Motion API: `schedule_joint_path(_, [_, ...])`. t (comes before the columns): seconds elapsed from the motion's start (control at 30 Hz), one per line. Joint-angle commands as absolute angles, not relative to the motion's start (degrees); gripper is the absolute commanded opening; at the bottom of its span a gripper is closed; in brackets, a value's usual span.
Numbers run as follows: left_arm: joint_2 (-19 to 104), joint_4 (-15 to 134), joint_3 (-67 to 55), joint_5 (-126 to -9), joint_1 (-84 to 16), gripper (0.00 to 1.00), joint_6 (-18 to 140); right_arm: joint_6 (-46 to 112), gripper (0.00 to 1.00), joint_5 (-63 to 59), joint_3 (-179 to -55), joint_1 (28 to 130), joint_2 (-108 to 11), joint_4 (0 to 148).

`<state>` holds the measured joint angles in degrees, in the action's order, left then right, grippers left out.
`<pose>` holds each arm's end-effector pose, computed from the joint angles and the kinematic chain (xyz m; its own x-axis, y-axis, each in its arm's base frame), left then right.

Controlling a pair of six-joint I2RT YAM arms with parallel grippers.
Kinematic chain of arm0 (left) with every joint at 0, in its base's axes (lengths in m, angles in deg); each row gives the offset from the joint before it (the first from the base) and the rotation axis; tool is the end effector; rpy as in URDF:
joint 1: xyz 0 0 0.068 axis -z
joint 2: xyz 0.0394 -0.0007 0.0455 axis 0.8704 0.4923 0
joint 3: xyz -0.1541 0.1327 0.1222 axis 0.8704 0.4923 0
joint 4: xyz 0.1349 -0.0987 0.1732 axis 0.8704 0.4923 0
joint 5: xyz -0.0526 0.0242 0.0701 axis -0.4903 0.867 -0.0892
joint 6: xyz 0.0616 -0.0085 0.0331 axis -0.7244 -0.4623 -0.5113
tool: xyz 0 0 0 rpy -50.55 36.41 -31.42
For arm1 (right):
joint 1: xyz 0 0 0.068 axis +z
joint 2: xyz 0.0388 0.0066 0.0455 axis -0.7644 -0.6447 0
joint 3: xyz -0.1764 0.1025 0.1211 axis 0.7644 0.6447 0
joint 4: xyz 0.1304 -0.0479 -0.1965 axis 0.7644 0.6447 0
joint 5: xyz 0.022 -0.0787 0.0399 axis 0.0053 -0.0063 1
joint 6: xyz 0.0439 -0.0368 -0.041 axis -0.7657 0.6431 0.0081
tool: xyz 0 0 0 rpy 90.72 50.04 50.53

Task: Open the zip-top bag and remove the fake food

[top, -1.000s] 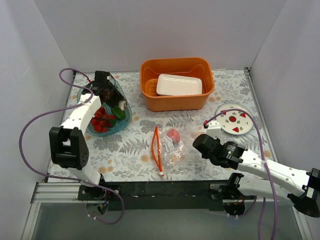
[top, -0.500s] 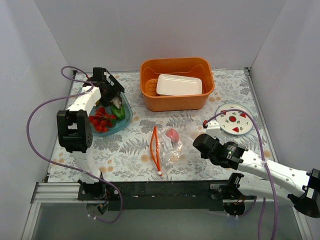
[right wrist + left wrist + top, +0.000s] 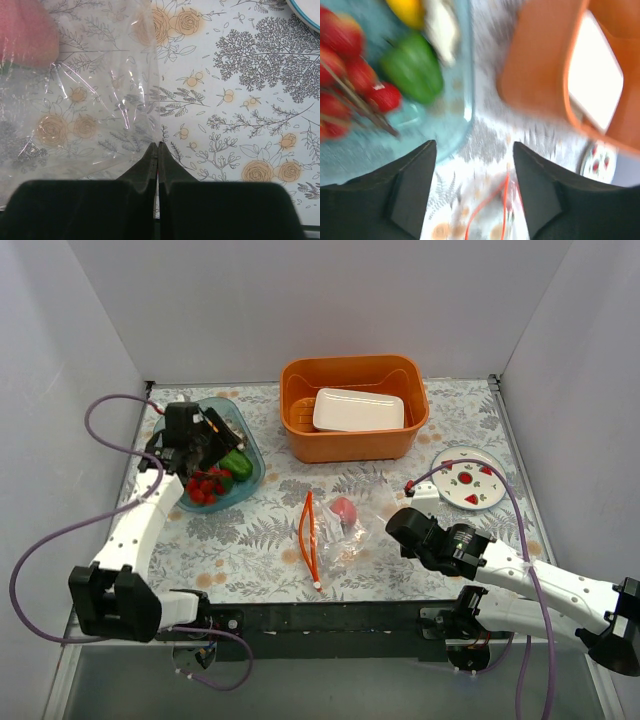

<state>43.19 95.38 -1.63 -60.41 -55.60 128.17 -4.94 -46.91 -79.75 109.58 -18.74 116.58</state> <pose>0.2899 -0.0261 0.2744 -0.2324 -0.9634 -0.1334 -0.6307 0.2537 -0.7334 0.1179 0.1331 0.2007 -0.6626 -0.0196 -0.7487 -0.0736 0.9965 0.0390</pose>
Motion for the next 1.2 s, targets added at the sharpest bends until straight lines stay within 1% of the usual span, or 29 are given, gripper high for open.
schedule_joint_path(0.0, [36.37,95.73,8.02,-60.52,-44.45,0.57,132.08,-5.3,0.01,-47.09,-79.79,109.36,-17.7,116.03])
schedule_joint_path(0.03, [35.57,95.21,9.61,-60.52,-39.9,0.48,133.74,-5.48,0.01,-47.0,-79.79,109.36,-17.7,116.2])
schedule_joint_path(0.07, [34.69,94.24,13.71,-60.95,-37.77,0.44,137.24,-5.74,0.01,-46.92,-79.79,109.36,-17.7,116.46])
schedule_joint_path(0.13, [32.41,90.74,17.43,-62.27,-31.98,0.39,140.86,-6.44,0.01,-46.65,-79.62,109.36,-17.53,116.82])
schedule_joint_path(0.17, [32.05,89.33,20.58,-62.36,-29.95,0.33,142.79,-6.62,0.01,-46.65,-79.36,109.36,-17.44,117.08])
schedule_joint_path(0.27, [33.18,85.28,22.8,-61.84,-23.17,0.29,148.16,-6.97,0.01,-46.13,-78.92,109.36,-16.56,116.82])
schedule_joint_path(0.33, [35.55,81.08,24.99,-61.83,-20.71,0.28,150.8,-7.06,0.01,-45.43,-78.91,109.36,-16.38,116.55])
schedule_joint_path(0.4, [37.23,77.29,27.62,-64.82,-20.35,0.26,152.65,-7.06,0.01,-45.07,-79.26,109.36,-16.47,117.16])
schedule_joint_path(0.43, [37.84,73.62,28.07,-65.35,-19.65,0.26,153.87,-7.15,0.07,-45.24,-79.7,109.36,-16.47,117.87])
schedule_joint_path(0.47, [39.15,72.19,28.6,-65.96,-19.29,0.26,154.41,-7.67,0.26,-45.25,-80.31,109.36,-16.29,119.0])
schedule_joint_path(0.5, [39.69,71.04,28.78,-66.14,-19.03,0.25,154.59,-7.59,0.36,-45.59,-81.97,109.36,-15.51,120.32])
schedule_joint_path(0.57, [41.61,68.75,28.87,-66.93,-18.76,0.25,154.94,-6.36,0.54,-45.86,-83.74,109.36,-14.28,120.51])
schedule_joint_path(0.6, [42.32,67.96,28.87,-67.11,-18.68,0.25,155.12,-4.35,0.56,-45.95,-85.92,109.36,-13.31,120.25])
schedule_joint_path(0.73, [44.61,61.91,31.4,-68.51,-18.59,0.26,157.66,0.58,0.58,-43.15,-90.59,109.36,-15.49,114.38])
schedule_joint_path(0.83, [45.14,56.72,33.52,-67.82,-18.59,0.26,160.12,2.78,0.58,-41.82,-91.74,109.36,-21.38,109.72])
schedule_joint_path(0.97, [45.67,51.35,36.34,-67.02,-18.59,0.31,161.53,3.84,0.6,-43.14,-90.43,108.31,-28.59,96.39])
schedule_joint_path(1.03, [47.5,51.17,36.17,-67.28,-18.41,0.31,161.27,3.31,0.61,-43.75,-88.85,107.78,-31.05,90.13])
schedule_joint_path(1.07, [48.21,51.17,36.25,-67.46,-18.32,0.31,161.1,2.44,0.61,-44.01,-86.5,107.17,-31.41,83.92])
schedule_joint_path(1.13, [48.92,50.3,37.3,-67.29,-17.89,0.29,161.01,1.38,0.61,-44.54,-84.2,106.37,-32.2,78.52])
schedule_joint_path(1.17, [49.36,49.94,37.92,-67.2,-17.71,0.28,161.09,-0.27,0.63,-45.15,-82.71,106.02,-32.55,76.32])
